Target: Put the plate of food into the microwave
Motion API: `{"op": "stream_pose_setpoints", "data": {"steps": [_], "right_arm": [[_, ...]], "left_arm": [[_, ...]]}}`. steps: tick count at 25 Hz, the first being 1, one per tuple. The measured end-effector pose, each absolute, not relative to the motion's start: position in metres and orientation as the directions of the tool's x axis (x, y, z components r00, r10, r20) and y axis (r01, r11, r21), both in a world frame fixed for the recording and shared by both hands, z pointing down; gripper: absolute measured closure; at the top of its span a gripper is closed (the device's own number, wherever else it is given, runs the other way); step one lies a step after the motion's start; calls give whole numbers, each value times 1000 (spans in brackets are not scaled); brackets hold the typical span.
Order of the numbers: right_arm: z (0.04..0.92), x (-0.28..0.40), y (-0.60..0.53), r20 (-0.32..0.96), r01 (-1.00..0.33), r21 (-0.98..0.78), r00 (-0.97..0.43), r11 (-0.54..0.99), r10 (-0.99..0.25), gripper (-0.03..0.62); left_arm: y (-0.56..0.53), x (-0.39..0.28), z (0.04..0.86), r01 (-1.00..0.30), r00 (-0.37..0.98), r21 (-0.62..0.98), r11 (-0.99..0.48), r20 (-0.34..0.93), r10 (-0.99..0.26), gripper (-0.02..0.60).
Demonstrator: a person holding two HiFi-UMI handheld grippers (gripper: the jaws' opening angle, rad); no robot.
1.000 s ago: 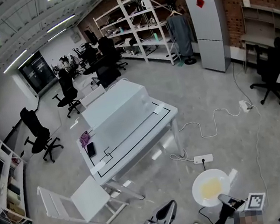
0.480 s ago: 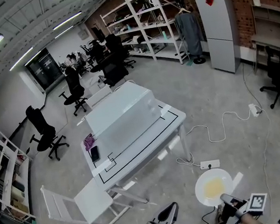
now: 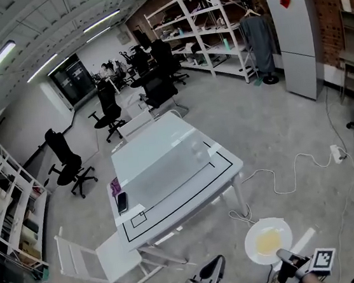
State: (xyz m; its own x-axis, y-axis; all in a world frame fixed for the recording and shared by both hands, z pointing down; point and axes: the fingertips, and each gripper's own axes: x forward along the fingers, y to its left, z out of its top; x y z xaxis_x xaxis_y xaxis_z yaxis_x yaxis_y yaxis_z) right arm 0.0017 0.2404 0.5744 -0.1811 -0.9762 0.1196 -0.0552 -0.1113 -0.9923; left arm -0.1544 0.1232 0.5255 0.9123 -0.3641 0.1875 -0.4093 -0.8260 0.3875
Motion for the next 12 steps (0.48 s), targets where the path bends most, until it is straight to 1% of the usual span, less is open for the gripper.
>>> {"op": "stream_pose_setpoints", "data": {"steps": [12], "right_arm": [[581, 92, 208, 116, -45, -993, -275, -108, -954, 585]], "left_arm": [[90, -68, 522, -501, 865, 358, -788, 189, -465, 578]]}}
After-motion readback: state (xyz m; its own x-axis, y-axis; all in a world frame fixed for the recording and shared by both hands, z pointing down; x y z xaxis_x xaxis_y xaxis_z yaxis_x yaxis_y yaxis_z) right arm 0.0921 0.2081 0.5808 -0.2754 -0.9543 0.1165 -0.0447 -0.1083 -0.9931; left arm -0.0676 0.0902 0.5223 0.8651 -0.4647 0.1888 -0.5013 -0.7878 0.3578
